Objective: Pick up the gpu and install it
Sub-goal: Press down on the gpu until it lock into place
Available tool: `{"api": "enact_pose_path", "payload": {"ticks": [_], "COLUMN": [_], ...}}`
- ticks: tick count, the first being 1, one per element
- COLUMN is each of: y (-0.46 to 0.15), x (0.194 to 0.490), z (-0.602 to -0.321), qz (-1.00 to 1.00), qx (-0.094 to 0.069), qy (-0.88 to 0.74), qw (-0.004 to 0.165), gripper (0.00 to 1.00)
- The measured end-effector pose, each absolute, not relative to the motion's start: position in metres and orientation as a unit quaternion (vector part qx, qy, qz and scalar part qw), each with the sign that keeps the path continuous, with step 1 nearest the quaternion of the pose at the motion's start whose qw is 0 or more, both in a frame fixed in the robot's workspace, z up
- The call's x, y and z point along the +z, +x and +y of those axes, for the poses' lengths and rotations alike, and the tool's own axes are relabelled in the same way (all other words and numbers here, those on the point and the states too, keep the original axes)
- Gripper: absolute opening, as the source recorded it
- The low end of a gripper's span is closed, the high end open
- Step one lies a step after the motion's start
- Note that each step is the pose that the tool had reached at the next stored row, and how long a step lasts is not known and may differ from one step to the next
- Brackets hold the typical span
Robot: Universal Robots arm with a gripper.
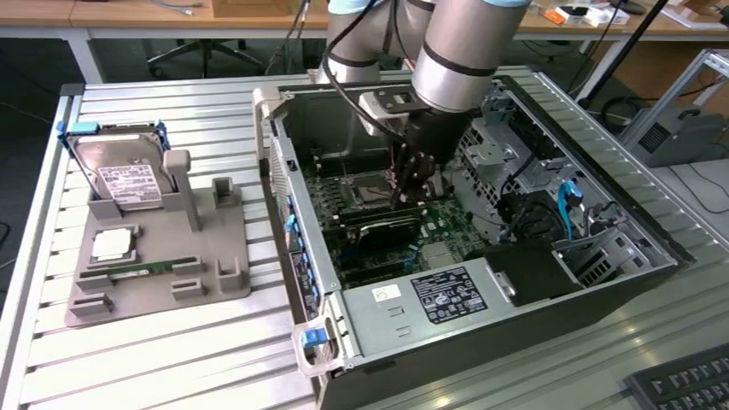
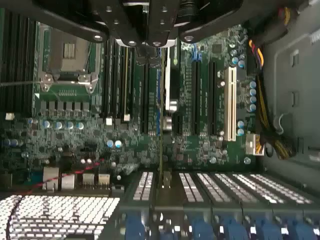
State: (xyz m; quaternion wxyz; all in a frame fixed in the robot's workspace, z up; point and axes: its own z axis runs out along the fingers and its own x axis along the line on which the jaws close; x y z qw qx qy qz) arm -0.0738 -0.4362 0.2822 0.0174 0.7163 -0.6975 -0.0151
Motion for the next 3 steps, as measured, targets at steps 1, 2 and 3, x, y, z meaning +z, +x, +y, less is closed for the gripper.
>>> {"api": "enact_pose_path", "payload": {"ticks": [1,2,3], "y": [-0.0628,-0.0627,-0.0628], "x": [0.2822,0.2822,0.2822], "z": [-0.4376,-0.4376,-0.4377], "qz": [-0.697,-0.697,-0.697], "qx": [-0.022,-0.023,-0.023], "qy": [0.716,0.716,0.716], "qw": [0.014,0.013,0.013], "gripper": [0.11,0.11,0.11]}}
